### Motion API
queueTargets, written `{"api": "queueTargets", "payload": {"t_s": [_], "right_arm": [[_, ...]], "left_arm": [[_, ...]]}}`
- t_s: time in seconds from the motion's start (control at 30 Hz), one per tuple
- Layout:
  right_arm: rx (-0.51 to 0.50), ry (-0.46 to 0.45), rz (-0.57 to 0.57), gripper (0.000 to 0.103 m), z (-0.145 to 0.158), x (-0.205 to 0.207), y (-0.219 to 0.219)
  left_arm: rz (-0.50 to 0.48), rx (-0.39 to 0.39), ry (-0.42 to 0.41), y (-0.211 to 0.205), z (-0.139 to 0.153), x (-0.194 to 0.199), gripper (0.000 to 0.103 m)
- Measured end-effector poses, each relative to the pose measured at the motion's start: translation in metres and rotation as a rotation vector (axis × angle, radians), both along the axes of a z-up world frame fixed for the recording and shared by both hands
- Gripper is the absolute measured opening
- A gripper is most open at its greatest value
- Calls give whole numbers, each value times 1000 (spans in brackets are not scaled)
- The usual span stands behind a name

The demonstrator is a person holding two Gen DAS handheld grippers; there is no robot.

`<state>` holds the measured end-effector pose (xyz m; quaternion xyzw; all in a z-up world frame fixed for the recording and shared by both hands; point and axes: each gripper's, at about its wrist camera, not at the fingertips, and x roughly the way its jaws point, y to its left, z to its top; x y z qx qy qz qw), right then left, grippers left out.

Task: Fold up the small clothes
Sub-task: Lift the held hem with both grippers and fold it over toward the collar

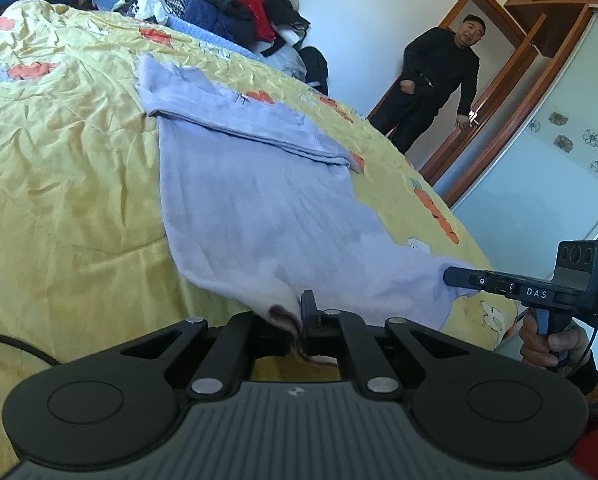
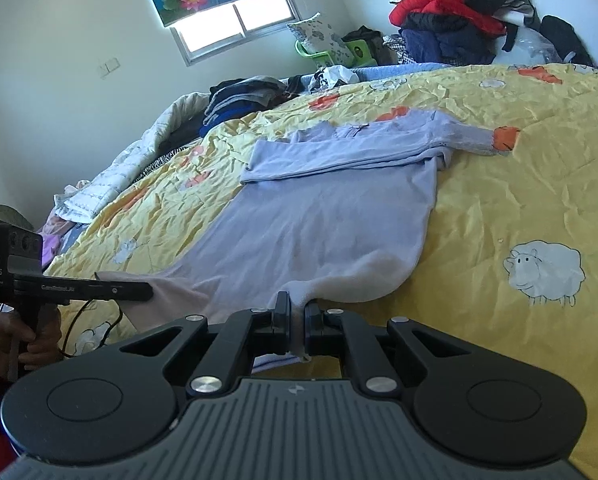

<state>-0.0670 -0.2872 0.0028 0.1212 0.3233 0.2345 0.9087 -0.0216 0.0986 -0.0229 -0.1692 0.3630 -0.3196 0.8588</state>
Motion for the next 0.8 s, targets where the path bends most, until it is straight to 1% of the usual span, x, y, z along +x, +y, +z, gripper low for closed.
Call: {"api": "queueTargets", "payload": {"t_s": [0.17, 0.33, 0.47, 0.53, 0.63, 0.73, 0.8], "right_arm": [[-17, -26, 5, 10, 4, -1, 5], [-13, -47, 15, 10, 9, 1, 7], [-7, -60, -16, 10, 14, 10, 3], [-3, -74, -29, 10, 17, 13, 2], [-45, -104, -74, 10, 19, 19, 5], [-82, -139, -133, 10, 19, 27, 11], [-128, -176, -171, 10, 18, 32, 18]], "left_arm": [[0, -12, -17, 1, 4, -1, 4], [15, -24, -38, 0, 8, 5, 4], [63, -13, -48, 2, 19, 16, 4], [98, 8, -60, -1, 25, 22, 4], [138, 36, -81, -8, 31, 28, 4], [212, 126, -115, -22, 35, 37, 4], [260, 146, -99, -28, 34, 47, 4]]}}
